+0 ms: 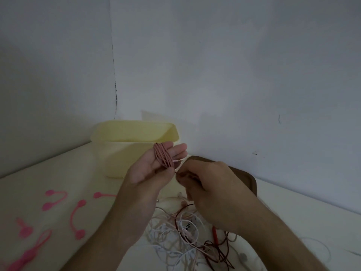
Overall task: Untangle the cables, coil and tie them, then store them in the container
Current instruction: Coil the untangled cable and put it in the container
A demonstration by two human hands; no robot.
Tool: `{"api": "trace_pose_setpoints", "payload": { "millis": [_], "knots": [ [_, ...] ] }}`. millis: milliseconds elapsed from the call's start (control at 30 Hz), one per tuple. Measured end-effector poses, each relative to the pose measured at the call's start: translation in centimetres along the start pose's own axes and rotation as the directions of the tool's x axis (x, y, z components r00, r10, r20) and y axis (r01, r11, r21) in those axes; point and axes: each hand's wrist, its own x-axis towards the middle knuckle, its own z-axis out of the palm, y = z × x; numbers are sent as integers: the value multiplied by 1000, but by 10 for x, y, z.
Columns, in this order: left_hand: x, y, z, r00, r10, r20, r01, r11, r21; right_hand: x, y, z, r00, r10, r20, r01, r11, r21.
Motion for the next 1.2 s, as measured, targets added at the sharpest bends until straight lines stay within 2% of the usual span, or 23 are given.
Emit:
{"api": "trace_pose_setpoints", "payload": {
  "millis": [100, 200, 300, 400, 533, 667, 800, 900, 967, 1067, 1133, 1200],
  "knots": [
    [0, -3, 1, 1000, -4, -1, 4, 970, 242, 0, -3, -10, 998, 57, 3, -57, 998, 20],
    [-5, -6, 2, 997, 1, 78, -46, 821, 570, 0, -3, -16, 996, 84, -12, -83, 991, 106],
    [-9, -4, 6, 991, 28, 128, -114, 671, 733, 1, 1, -21, 994, 105, -43, -101, 990, 98],
    [-7, -4, 6, 988, 118, 96, -147, 593, 792, 0, 5, -29, 981, 158, -110, -150, 986, 79],
    [-5, -5, -2, 985, 169, 30, -114, 518, 848, -2, 10, -38, 949, 232, -211, -213, 971, 107],
    [-1, -2, -6, 985, 171, -21, -71, 512, 856, -7, 13, -56, 934, 284, -218, -236, 946, 222],
    [-1, 0, -7, 988, 129, -84, -2, 554, 832, -15, 16, -75, 901, 325, -288, -220, 913, 342],
    [-1, -1, -7, 988, 103, -114, 38, 553, 832, -17, 19, -83, 826, 400, -397, -247, 890, 383],
    [0, -2, -8, 986, 86, -141, 68, 566, 822, -17, 25, -85, 722, 481, -498, -243, 849, 469],
    [0, -1, -9, 981, 64, -183, 101, 640, 762, -18, 36, -90, 545, 592, -594, -248, 791, 560],
    [1, 1, -9, 980, 45, -193, 107, 698, 708, -21, 45, -94, 452, 582, -676, -376, 811, 447],
    [1, 2, -7, 982, 13, -187, 116, 740, 662, -26, 56, -97, 425, 539, -727, -555, 790, 262]
  ]
}}
